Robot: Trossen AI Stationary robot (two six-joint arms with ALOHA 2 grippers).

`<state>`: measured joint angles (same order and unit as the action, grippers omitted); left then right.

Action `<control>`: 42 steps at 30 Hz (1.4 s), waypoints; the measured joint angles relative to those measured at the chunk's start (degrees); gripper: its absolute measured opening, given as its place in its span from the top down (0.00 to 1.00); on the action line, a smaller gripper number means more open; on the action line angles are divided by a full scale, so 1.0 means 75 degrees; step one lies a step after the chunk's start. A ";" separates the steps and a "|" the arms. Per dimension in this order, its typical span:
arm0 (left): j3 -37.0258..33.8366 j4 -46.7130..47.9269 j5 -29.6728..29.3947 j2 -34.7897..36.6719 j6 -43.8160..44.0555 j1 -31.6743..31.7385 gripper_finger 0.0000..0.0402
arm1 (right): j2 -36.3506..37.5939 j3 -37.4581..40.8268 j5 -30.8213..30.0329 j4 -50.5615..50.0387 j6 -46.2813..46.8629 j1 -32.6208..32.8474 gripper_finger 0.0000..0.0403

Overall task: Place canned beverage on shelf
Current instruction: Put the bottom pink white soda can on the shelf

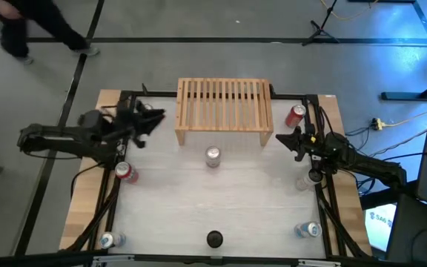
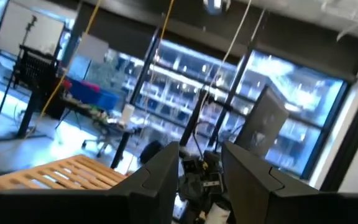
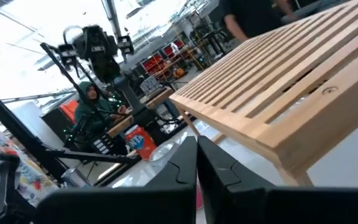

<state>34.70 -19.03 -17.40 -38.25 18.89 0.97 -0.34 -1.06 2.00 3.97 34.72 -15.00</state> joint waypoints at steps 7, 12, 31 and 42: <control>0.2114 -0.0213 0.0414 -0.2585 0.0226 0.0008 0.71 | -0.0002 -0.0003 0.0060 0.0078 0.0590 -0.0003 0.99; 0.3407 -0.0096 0.0661 -0.3793 0.0171 0.0101 0.70 | -0.0003 -0.0006 0.0326 0.0213 0.0688 0.0000 0.99; 0.6808 0.1997 0.1646 -0.6256 -0.0777 0.0026 0.42 | 0.0003 -0.0017 0.0892 0.1139 0.0520 0.0000 0.56; 0.6839 0.2401 0.1244 -0.6261 -0.0959 0.0124 0.32 | 0.0000 -0.0017 0.0886 0.1111 0.0528 0.0000 0.47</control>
<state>86.00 -1.02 -8.06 -85.21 11.70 1.90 -0.34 -1.19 8.64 12.30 38.68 -15.00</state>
